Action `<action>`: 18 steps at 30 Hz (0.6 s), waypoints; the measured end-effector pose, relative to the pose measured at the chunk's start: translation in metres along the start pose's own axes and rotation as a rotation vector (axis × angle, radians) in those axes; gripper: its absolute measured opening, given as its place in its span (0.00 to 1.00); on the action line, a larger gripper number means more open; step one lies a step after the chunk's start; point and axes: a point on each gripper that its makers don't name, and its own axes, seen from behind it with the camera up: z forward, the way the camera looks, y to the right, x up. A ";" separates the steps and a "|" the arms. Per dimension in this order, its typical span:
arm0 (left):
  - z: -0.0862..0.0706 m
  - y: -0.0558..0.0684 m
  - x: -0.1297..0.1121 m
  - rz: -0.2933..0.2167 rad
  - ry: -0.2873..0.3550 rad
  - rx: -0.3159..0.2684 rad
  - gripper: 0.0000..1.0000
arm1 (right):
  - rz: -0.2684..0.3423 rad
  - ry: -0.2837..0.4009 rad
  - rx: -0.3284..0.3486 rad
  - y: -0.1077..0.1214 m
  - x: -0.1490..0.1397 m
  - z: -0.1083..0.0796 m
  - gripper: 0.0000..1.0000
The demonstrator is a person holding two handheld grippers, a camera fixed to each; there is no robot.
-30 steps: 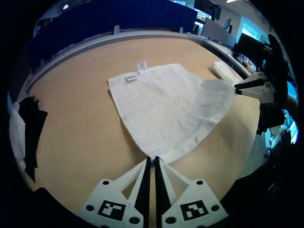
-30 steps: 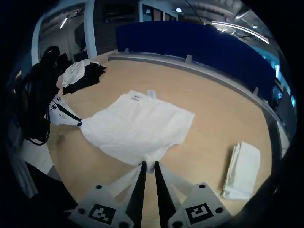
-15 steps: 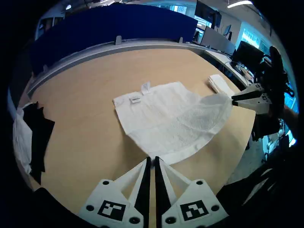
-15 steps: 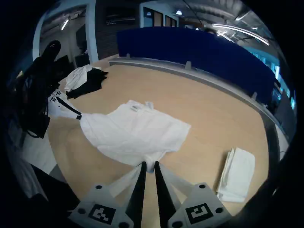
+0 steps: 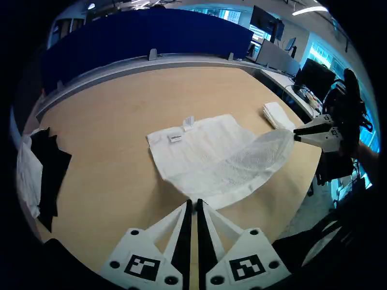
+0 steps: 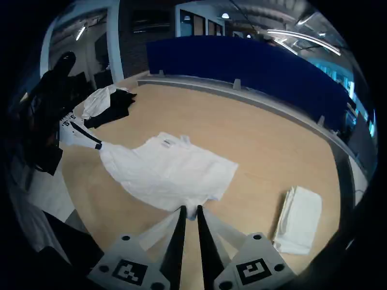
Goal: Fold towel
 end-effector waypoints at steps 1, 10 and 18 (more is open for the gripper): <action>0.001 0.000 0.001 -0.003 0.001 0.000 0.08 | 0.000 0.000 -0.001 0.001 0.000 0.001 0.17; 0.009 -0.009 0.015 -0.035 0.024 0.000 0.08 | 0.001 0.002 -0.013 0.013 0.008 0.013 0.17; 0.024 -0.023 0.035 -0.072 0.038 -0.008 0.08 | 0.002 0.003 -0.030 0.036 0.021 0.039 0.17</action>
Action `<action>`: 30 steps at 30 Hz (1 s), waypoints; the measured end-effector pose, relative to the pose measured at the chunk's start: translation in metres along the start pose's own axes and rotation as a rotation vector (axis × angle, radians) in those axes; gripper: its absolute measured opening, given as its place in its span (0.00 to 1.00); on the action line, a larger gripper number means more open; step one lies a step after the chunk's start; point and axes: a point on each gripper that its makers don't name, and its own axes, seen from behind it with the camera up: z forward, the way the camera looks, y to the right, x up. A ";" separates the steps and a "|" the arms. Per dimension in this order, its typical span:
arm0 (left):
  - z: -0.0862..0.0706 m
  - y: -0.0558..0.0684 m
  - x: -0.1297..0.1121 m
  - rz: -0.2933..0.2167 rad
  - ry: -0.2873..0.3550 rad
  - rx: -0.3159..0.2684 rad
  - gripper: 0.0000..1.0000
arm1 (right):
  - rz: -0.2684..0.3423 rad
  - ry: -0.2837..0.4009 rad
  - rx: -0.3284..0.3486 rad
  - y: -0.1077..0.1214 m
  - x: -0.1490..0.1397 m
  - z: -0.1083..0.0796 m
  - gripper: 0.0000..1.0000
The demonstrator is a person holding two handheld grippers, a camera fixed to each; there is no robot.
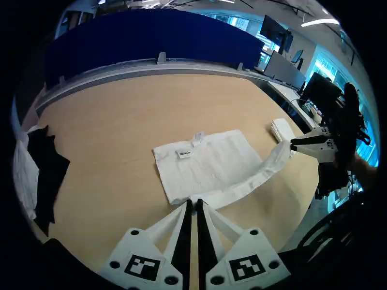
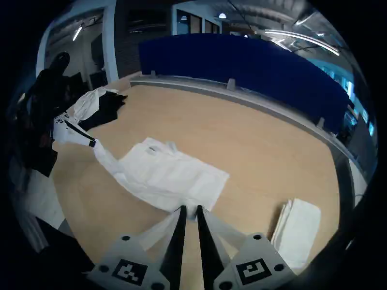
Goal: Fold towel
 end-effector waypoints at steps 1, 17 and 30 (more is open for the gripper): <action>0.003 -0.002 0.001 -0.004 -0.002 -0.003 0.08 | -0.001 -0.001 -0.003 0.003 0.001 0.004 0.17; 0.050 -0.030 0.018 -0.024 -0.003 0.019 0.08 | 0.013 -0.034 -0.023 0.032 0.002 0.057 0.17; 0.070 -0.041 0.024 0.000 -0.019 0.030 0.08 | 0.013 -0.043 -0.035 0.041 0.005 0.070 0.17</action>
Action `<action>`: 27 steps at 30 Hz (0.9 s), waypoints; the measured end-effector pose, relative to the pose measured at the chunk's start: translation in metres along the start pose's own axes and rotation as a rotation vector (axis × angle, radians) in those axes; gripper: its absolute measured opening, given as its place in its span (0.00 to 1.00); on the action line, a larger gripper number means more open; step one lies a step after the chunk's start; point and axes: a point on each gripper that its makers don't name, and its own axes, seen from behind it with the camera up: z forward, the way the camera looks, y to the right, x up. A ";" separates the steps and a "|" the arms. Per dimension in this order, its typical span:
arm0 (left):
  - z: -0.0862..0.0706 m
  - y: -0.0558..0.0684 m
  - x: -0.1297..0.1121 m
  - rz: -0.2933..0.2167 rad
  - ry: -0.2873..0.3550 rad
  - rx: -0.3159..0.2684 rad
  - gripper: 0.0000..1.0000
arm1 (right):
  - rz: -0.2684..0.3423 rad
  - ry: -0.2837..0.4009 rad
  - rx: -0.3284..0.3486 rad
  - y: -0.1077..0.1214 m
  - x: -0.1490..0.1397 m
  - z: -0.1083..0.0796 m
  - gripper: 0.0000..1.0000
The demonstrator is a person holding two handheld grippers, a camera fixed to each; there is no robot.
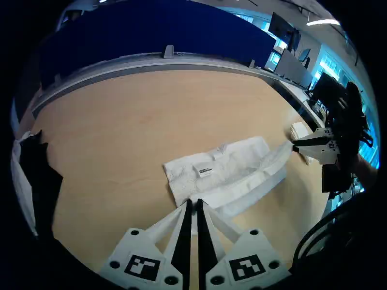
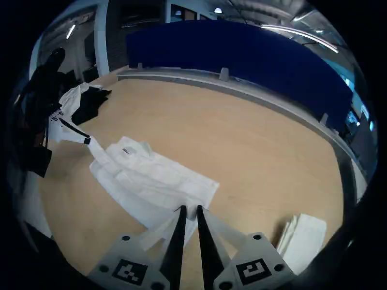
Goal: Fold towel
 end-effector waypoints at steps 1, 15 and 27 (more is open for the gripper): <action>0.002 -0.001 0.000 0.000 -0.002 0.001 0.08 | 0.001 -0.003 0.000 0.001 -0.001 0.002 0.17; 0.039 -0.013 -0.003 -0.020 0.010 0.032 0.08 | 0.042 -0.021 -0.042 0.013 -0.015 0.037 0.18; 0.055 -0.027 -0.002 -0.016 0.016 0.084 0.32 | 0.069 -0.028 -0.098 0.024 -0.019 0.057 0.25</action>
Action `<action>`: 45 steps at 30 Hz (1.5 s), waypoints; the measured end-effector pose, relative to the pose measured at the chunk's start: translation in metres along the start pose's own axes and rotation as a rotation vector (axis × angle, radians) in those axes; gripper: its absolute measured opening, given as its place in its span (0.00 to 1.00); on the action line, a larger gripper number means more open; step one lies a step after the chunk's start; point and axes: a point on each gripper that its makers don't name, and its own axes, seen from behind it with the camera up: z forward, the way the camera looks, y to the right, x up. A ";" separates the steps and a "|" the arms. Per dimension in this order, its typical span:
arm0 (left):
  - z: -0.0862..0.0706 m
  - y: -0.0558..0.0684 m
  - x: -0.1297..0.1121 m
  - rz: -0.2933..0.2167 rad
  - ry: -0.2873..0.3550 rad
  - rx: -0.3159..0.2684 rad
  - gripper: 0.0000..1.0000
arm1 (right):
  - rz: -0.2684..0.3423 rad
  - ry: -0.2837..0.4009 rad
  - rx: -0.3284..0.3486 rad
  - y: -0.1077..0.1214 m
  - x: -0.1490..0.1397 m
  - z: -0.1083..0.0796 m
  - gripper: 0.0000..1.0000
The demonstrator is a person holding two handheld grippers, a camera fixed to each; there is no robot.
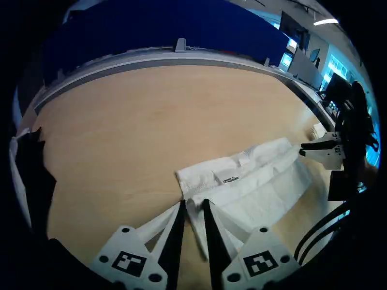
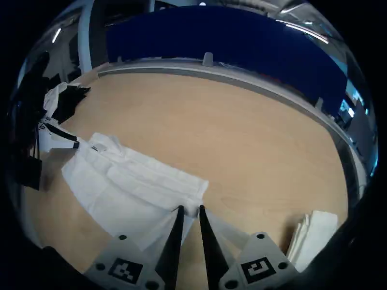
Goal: Fold towel
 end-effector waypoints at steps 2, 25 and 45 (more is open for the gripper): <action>0.002 -0.003 0.001 -0.002 0.003 0.010 0.40 | 0.003 0.007 -0.011 0.003 0.002 0.001 0.29; -0.020 -0.028 0.016 -0.034 0.063 0.107 0.94 | 0.033 0.064 -0.084 0.018 0.021 -0.008 1.00; -0.078 -0.015 -0.016 -0.081 0.082 0.150 0.94 | 0.019 0.062 -0.061 0.002 0.010 -0.030 1.00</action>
